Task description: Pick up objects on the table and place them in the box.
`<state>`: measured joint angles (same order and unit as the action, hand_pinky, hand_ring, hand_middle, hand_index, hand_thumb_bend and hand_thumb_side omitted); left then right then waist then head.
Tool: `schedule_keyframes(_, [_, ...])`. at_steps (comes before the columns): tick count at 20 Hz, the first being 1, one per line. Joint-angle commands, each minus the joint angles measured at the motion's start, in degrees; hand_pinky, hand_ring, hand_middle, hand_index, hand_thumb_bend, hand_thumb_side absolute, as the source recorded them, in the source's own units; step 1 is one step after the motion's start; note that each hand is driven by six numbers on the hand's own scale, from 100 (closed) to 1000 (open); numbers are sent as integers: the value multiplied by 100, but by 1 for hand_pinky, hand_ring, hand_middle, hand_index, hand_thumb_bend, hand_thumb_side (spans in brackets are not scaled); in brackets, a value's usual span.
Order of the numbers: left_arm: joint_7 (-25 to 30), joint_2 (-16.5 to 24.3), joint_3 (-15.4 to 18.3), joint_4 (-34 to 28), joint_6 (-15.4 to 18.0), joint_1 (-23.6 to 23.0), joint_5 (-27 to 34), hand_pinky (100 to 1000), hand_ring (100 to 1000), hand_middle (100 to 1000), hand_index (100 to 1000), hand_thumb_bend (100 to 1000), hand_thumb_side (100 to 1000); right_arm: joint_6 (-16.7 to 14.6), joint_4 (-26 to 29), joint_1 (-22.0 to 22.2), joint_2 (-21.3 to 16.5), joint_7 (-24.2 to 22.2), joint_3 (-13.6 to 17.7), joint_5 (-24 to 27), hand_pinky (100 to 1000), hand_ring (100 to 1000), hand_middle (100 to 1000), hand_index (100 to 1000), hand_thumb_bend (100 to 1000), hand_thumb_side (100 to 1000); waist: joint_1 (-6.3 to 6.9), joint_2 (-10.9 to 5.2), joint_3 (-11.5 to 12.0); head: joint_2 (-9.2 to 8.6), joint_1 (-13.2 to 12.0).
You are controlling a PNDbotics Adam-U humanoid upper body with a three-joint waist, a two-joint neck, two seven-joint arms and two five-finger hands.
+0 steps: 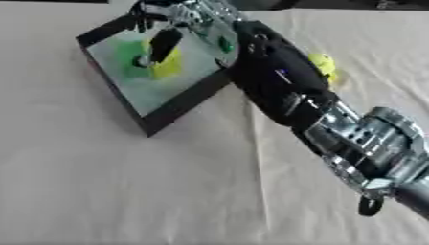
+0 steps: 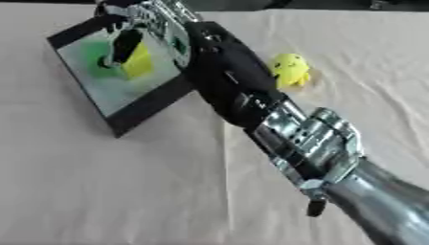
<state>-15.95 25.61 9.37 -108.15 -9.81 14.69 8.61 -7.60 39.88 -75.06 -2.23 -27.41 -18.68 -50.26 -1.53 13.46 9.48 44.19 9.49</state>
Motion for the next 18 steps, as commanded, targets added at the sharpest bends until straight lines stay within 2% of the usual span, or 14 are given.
schedule_keyframes(1, [18, 75, 31, -68, 12, 68, 27, 829, 632, 714, 805, 123, 753, -316, 5, -107, -27, -113, 203, -327, 920, 894, 822, 904, 460, 426, 48, -83, -7, -8, -23])
schedule_keyframes(8, [11, 28, 51, -54, 9, 32, 27, 830, 632, 713, 805, 123, 756, -682, 92, -63, 19, 76, 710, -1029, 927, 897, 837, 913, 470, 417, 61, -90, -32, -8, -51])
schedule_keyframes(11, [6, 24, 60, -49, 8, 19, 23, 830, 632, 713, 804, 122, 756, -832, 202, -37, 37, 222, 941, -1262, 925, 882, 824, 906, 459, 356, 70, -102, -54, -8, -68])
schedule_keyframes(15, [7, 26, 68, -39, 6, -14, 9, 829, 632, 712, 804, 120, 756, -924, 474, -52, -124, 346, 1092, -1078, 916, 863, 806, 898, 445, 290, 73, -130, -97, -8, -110])
schedule_keyframes(18, [-20, 53, 102, -29, 7, -75, -10, 830, 632, 712, 803, 121, 755, -947, 714, -76, -459, 299, 1121, -788, 915, 858, 801, 894, 437, 257, 64, -169, -165, -8, -181])
